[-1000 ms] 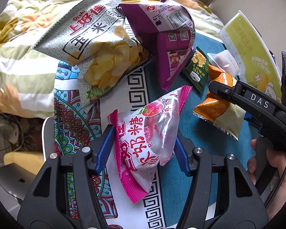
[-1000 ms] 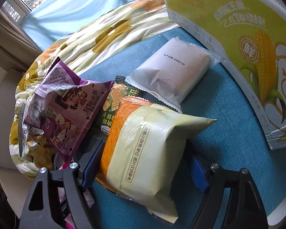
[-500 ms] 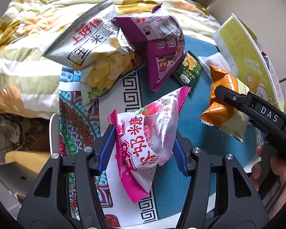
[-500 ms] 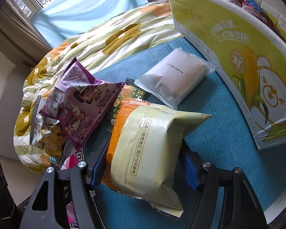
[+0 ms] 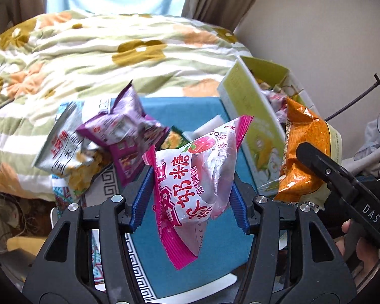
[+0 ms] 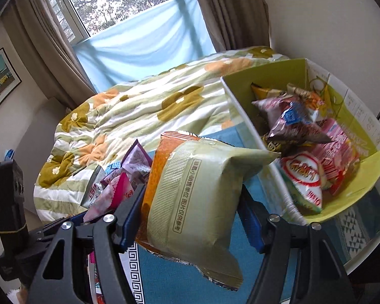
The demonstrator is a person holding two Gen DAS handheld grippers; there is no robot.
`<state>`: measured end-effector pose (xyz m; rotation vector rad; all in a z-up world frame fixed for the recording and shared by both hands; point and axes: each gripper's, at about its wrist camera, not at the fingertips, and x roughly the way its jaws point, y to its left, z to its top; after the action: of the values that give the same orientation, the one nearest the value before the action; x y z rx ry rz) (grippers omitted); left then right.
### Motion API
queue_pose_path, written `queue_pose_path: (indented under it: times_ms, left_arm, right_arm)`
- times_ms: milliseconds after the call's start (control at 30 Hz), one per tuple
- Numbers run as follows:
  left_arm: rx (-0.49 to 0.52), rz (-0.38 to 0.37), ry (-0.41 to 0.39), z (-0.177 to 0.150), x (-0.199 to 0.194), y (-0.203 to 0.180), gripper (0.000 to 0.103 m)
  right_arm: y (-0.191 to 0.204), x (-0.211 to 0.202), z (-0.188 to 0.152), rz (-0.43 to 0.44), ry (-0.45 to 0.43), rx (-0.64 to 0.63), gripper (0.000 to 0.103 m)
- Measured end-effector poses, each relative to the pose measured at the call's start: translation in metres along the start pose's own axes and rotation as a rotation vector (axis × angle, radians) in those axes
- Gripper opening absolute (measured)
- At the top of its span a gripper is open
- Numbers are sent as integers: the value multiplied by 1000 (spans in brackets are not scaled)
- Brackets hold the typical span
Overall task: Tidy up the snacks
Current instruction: 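Carry both bags into the cardboard box and open both tools to drop them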
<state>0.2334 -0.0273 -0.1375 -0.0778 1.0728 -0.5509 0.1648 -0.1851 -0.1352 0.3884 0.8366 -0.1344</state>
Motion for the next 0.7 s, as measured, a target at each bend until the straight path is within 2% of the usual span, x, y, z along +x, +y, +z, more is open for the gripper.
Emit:
queue_pose_path:
  times_ms: [167,333,533,700]
  left_arm:
    - [48,-23,-59,21,-3,-68,53]
    - [50,-42,-73,35,16,-140,53]
    - [67,-33,-33,44,67,-220,53]
    - [80,-14,14,44,116,-270,53]
  right_arm:
    - [-40,-35,21,-8,-69,-34,65]
    - [-99,-63,48,-4,-103,-47,65]
    - [-171,-73,76,19,-85,-73,65]
    - [-216,-69,92,28,-66,-103,65]
